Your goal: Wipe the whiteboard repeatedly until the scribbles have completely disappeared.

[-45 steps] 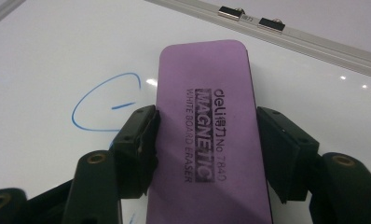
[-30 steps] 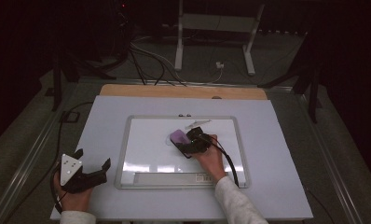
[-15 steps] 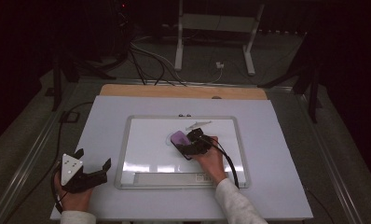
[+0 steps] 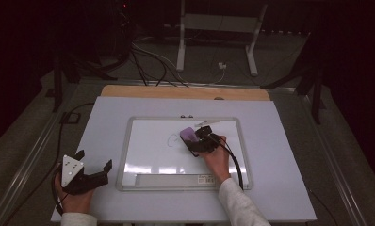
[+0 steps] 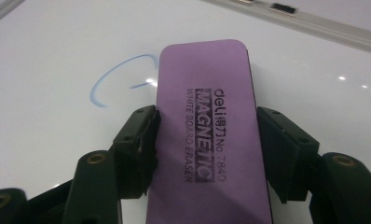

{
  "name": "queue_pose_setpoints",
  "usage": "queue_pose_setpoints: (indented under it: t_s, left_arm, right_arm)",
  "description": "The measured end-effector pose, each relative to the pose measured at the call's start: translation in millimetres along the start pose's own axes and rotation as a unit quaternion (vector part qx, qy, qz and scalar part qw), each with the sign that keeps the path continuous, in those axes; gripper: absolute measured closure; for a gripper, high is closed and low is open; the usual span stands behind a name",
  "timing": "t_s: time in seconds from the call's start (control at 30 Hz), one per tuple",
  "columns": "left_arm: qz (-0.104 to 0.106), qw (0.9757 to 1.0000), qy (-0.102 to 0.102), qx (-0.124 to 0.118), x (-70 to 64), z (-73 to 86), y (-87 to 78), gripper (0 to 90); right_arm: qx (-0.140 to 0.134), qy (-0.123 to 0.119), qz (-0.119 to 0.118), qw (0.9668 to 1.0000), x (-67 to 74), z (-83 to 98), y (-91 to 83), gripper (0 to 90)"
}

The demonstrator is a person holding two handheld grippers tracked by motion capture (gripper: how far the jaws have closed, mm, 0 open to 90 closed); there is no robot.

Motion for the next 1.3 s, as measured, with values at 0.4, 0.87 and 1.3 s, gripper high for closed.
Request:
queue_pose_setpoints:
  t_s: [0.4, 0.87, 1.3]
  left_arm:
    - [-0.001, 1.0000, 0.000, -0.001, -0.1, -0.5, -0.9, 0.9]
    - [-0.001, 1.0000, 0.000, 0.001, -0.4, 0.0, 0.1, 0.9]
    - [0.000, 1.0000, 0.002, 0.001, -0.6, 0.2, 1.0, 0.9]
  right_arm:
    - [0.006, -0.055, -0.057, 0.9969, 30.8, 4.4, 0.9, 41.1]
    - [0.007, -0.047, -0.052, 0.9975, 24.7, 3.2, 1.0, 41.2]
    - [-0.001, -0.008, -0.012, 0.9999, 9.4, -5.7, 8.3, 41.1]
Point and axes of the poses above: each handheld gripper's, and its own axes: y roughly forward along the jaws, z roughly out of its underside, x roughly to its left, the point moved 5 cm from there along y, roughly forward along the jaws, and after that the axes turned 4 degrees about -x, right-handed, at the moved point
